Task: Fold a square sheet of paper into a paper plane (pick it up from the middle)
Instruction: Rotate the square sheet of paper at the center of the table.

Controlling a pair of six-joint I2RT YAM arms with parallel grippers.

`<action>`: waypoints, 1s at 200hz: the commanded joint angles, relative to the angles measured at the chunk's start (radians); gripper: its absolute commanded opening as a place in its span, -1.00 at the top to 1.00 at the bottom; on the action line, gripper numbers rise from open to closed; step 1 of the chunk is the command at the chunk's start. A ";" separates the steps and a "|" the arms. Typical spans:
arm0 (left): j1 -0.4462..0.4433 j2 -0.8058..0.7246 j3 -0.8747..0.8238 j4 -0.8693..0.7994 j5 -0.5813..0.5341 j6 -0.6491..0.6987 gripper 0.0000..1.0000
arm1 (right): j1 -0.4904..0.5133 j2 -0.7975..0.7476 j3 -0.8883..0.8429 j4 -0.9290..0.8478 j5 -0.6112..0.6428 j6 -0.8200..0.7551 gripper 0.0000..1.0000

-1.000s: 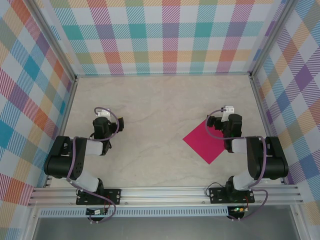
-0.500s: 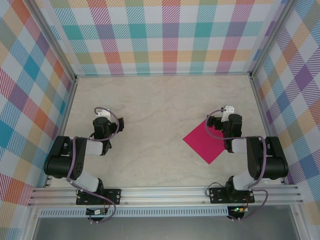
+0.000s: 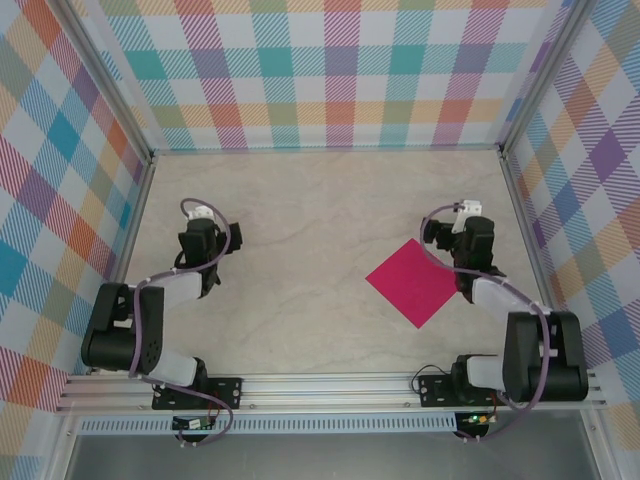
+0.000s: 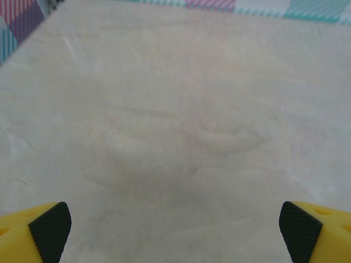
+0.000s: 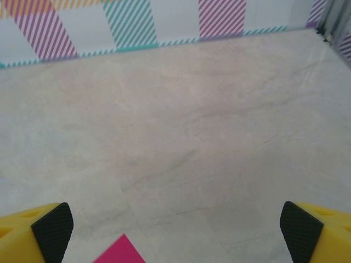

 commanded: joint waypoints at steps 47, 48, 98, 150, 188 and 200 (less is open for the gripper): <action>0.008 -0.171 0.336 -0.687 0.176 -0.283 -1.00 | -0.002 0.052 0.311 -0.793 -0.287 0.435 -0.99; 0.008 -0.172 0.336 -0.688 0.186 -0.283 -1.00 | -0.003 0.055 0.311 -0.793 -0.299 0.441 -0.99; 0.007 -0.194 0.326 -0.660 0.371 -0.341 -1.00 | -0.001 0.166 0.240 -0.740 -0.468 0.668 -0.99; 0.005 -0.174 0.329 -0.687 0.321 -0.337 -1.00 | 0.007 0.279 0.288 -0.797 -0.436 0.657 -1.00; 0.005 -0.165 0.341 -0.699 0.298 -0.344 -1.00 | 0.036 0.354 0.358 -0.854 -0.376 0.639 -1.00; 0.006 -0.164 0.346 -0.704 0.294 -0.344 -1.00 | 0.046 0.386 0.374 -0.862 -0.367 0.637 -1.00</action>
